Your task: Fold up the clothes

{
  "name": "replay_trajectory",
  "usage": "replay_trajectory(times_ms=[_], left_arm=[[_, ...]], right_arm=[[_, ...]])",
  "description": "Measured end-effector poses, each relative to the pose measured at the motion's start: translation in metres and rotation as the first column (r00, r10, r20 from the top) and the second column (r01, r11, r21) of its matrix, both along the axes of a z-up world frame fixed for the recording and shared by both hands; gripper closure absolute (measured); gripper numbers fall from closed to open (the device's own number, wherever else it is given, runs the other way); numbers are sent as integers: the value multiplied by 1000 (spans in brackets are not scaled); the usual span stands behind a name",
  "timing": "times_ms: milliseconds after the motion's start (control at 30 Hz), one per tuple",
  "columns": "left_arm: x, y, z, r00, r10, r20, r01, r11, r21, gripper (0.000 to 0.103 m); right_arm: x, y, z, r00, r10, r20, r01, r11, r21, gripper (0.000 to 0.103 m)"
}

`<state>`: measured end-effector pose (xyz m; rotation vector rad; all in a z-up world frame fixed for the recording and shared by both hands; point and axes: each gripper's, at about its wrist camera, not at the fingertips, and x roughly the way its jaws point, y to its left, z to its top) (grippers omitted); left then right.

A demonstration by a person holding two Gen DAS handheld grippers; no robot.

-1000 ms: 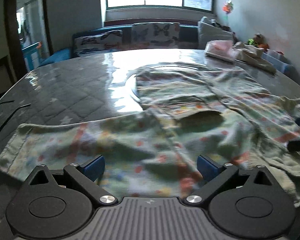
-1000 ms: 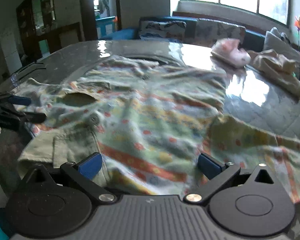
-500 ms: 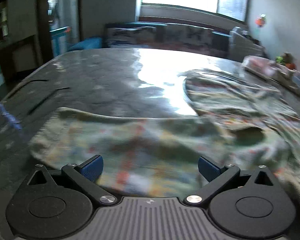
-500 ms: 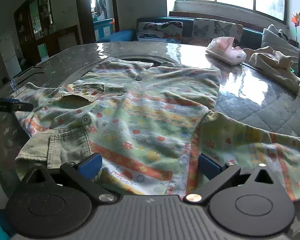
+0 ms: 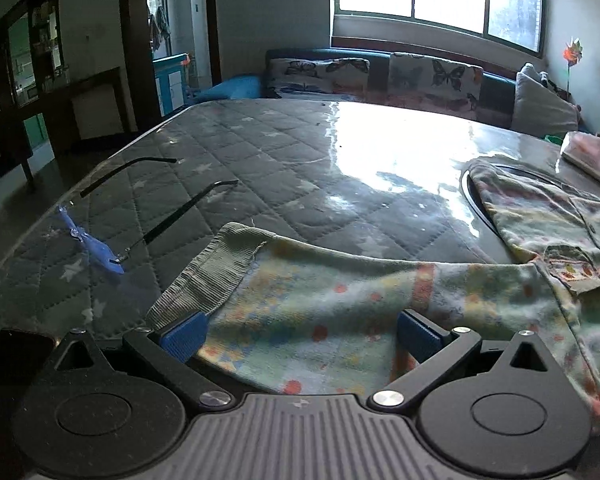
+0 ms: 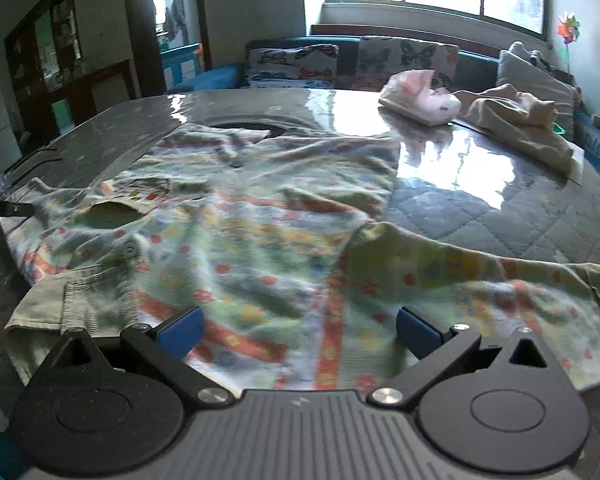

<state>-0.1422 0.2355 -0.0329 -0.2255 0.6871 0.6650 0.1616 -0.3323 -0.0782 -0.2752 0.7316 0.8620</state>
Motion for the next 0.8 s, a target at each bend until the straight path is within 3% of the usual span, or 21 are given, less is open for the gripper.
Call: replay_trajectory(times_ms=[400, 800], left_arm=[[4, -6, 7, 1000, 9, -8, -9, 999, -40, 0], [13, -35, 35, 995, -53, 81, 56, 998, -33, 0]], right_arm=[[16, -24, -4, 995, -100, 5, 100, 995, 7, 0], [29, -41, -6, 980, -198, 10, 198, 980, 2, 0]])
